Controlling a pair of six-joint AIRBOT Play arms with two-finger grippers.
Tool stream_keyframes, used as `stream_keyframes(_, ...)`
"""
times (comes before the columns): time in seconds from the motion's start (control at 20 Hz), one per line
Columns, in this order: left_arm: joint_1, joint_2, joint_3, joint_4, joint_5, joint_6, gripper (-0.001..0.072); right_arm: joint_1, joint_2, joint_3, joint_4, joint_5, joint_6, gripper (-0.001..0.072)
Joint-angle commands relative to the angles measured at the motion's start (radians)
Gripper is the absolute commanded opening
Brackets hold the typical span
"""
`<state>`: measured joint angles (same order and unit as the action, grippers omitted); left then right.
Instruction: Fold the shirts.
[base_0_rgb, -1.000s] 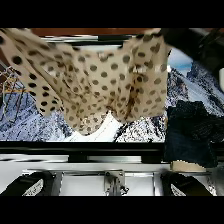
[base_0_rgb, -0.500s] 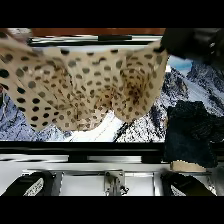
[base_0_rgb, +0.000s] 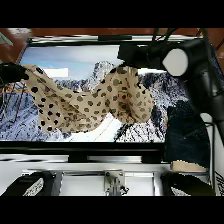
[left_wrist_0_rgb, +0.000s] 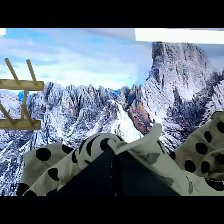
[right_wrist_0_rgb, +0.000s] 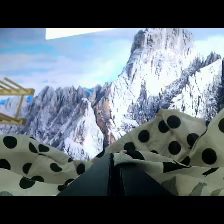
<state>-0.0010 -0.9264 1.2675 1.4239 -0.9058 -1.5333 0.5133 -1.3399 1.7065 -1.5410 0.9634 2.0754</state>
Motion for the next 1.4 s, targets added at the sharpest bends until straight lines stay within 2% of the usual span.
stream_keyframes(0.0, 0.001, -0.024, -0.025, 0.08, -0.024, 0.01, 0.0084, 0.005, -0.055, 0.001, -0.024, -0.052, 0.021, 0.0063)
stream_keyframes(0.05, 0.001, -0.03, -0.025, 0.08, -0.063, 0.042, 0.0331, 0.005, -0.052, 0.002, -0.04, -0.05, 0.021, 0.0063)
stream_keyframes(0.1, 0.0, -0.033, -0.025, 0.076, -0.093, 0.041, 0.0614, 0.005, -0.052, 0.004, -0.041, -0.04, 0.013, 0.0063)
stream_keyframes(0.15, 0.001, -0.033, -0.024, 0.071, -0.129, 0.027, 0.0713, 0.005, -0.052, 0.004, -0.041, -0.023, 0.006, 0.0063)
stream_keyframes(0.3, 0.025, -0.027, -0.01, 0.221, -0.237, 0.029, 0.0702, 0.005, -0.052, 0.004, -0.04, 0.054, 0.003, 0.0063)
stream_keyframes(0.4, 0.102, -0.028, 0.004, 0.36, -0.321, 0.041, 0.0517, 0.005, -0.052, 0.004, -0.035, 0.115, -0.007, 0.0063)
stream_keyframes(0.45, 0.179, -0.029, -0.015, 0.38, -0.347, 0.043, 0.0517, 0.005, -0.052, 0.004, -0.031, 0.151, -0.016, 0.0063)
stream_keyframes(0.55, 0.374, -0.029, -0.1, 0.319, -0.288, -0.014, 0.0685, 0.007, -0.052, 0.004, -0.015, 0.216, -0.037, 0.0064)
stream_keyframes(0.65, 0.541, -0.038, -0.178, 0.146, -0.164, -0.017, 0.0686, 0.007, -0.052, 0.004, 0.028, 0.258, -0.067, 0.0063)
stream_keyframes(0.75, 0.632, -0.101, -0.18, 0.078, -0.108, -0.013, 0.0685, 0.007, -0.052, 0.004, 0.074, 0.293, -0.123, 0.0064)
stream_keyframes(0.85, 0.673, -0.203, -0.129, 0.078, -0.153, 0.049, 0.0661, 0.007, -0.052, 0.004, 0.074, 0.326, -0.153, 0.0063)
stream_keyframes(0.95, 0.673, -0.292, -0.063, 0.076, -0.192, 0.135, 0.0659, 0.007, -0.052, 0.004, 0.072, 0.345, -0.187, 0.0064)
stream_keyframes(1.05, 0.672, -0.368, 0.015, 0.078, -0.235, 0.182, 0.0663, 0.007, -0.052, 0.004, 0.072, 0.344, -0.221, 0.0064)
stream_keyframes(1.2, 0.672, -0.483, 0.124, 0.079, -0.343, 0.388, 0.0658, 0.007, -0.052, 0.004, 0.071, 0.344, -0.241, 0.0064)
stream_keyframes(1.35, 0.694, -0.594, 0.206, 0.079, -0.405, 0.449, 0.0659, 0.007, -0.052, 0.004, 0.071, 0.343, -0.24, 0.0064)
